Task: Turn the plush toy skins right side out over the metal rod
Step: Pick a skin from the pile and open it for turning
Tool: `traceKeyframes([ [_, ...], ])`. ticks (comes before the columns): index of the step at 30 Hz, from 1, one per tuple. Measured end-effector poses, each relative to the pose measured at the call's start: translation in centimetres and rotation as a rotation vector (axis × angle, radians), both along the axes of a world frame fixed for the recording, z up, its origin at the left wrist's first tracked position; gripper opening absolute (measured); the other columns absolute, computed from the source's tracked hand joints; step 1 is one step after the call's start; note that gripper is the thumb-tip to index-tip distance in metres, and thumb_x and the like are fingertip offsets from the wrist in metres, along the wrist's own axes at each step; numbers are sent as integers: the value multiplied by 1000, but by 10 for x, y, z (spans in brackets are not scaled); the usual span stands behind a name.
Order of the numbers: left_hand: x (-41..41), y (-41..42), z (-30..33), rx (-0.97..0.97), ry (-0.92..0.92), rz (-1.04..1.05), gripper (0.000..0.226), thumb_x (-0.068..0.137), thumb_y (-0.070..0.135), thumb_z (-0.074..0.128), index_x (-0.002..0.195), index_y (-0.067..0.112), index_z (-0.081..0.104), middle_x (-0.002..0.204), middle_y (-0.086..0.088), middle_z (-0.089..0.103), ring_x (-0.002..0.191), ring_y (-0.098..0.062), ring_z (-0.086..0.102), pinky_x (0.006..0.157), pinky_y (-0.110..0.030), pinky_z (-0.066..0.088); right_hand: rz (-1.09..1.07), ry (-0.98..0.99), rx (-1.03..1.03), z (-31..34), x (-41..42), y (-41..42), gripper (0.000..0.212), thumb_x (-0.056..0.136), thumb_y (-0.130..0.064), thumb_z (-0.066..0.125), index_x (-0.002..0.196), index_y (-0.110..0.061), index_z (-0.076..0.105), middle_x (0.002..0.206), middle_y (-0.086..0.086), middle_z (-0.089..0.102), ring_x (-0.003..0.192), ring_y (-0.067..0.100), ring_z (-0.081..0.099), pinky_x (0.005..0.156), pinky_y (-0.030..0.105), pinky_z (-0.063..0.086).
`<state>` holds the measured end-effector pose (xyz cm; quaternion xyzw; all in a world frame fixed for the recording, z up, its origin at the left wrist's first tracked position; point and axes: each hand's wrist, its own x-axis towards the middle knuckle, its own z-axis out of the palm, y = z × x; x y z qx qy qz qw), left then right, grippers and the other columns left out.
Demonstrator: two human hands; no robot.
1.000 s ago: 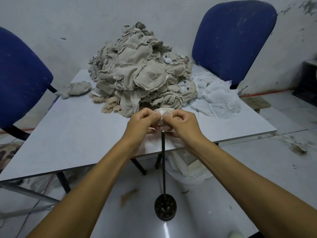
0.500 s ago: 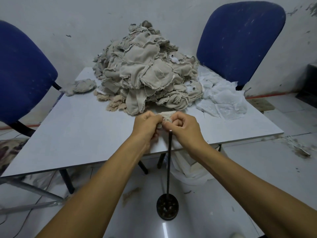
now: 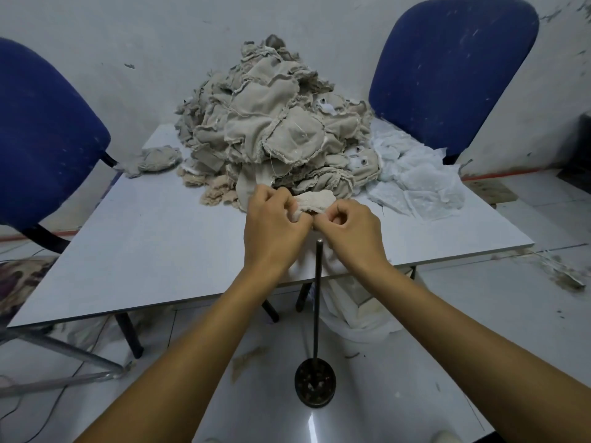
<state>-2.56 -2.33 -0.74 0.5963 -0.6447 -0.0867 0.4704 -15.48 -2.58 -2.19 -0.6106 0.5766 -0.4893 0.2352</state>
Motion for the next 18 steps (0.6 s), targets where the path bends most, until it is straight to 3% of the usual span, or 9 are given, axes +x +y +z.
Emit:
traceKeyframes([
  [3,5,-2,1,-41,29,-76,31,73,2,62,62,20,40,84,0,49,72,-10,46,63,-18,35,73,141,-90,3,0,2,24,79,-22,72,61,-16,57,79,-7,48,78,8,48,67,17,34],
  [6,17,-8,5,104,35,-349,20,82,17,66,77,22,47,101,-3,60,95,-13,59,79,-33,51,77,123,-80,6,-8,-3,24,83,-22,72,64,-10,62,95,-2,55,97,14,50,81,19,41],
  [8,24,-9,7,272,126,-584,26,83,30,71,101,30,52,117,6,60,108,-4,59,87,-29,54,145,-81,53,10,-17,-6,25,90,-22,68,69,-9,67,95,8,67,92,25,64,83,31,54],
  [10,28,-10,5,362,234,-712,56,78,20,80,122,35,48,119,15,60,110,-7,62,90,-30,55,232,-382,205,14,-20,-7,28,97,-19,60,71,-10,66,83,11,70,84,32,70,67,43,61],
  [12,28,-12,2,391,356,-697,65,74,12,84,127,30,51,117,8,66,110,-15,66,89,-37,57,271,-510,264,17,-19,-8,29,100,-23,56,75,-11,63,79,8,70,77,27,71,56,38,59],
  [14,26,-13,3,373,417,-608,59,70,16,85,121,24,58,111,-2,71,105,-21,69,88,-41,58,285,-496,255,16,-19,-9,29,100,-40,53,87,-15,60,89,5,71,81,24,72,56,37,59],
  [16,26,-15,2,341,414,-532,50,71,11,86,112,23,61,107,-5,73,101,-22,70,89,-43,58,284,-410,161,15,-22,-9,25,96,-50,51,100,-25,56,102,0,65,92,23,70,62,39,61],
  [18,28,-19,1,312,394,-473,45,71,7,86,105,25,61,99,2,73,96,-15,70,83,-36,58,310,-249,9,16,-27,-8,26,89,-47,61,108,-29,58,109,-2,61,99,16,65,73,37,61],
])
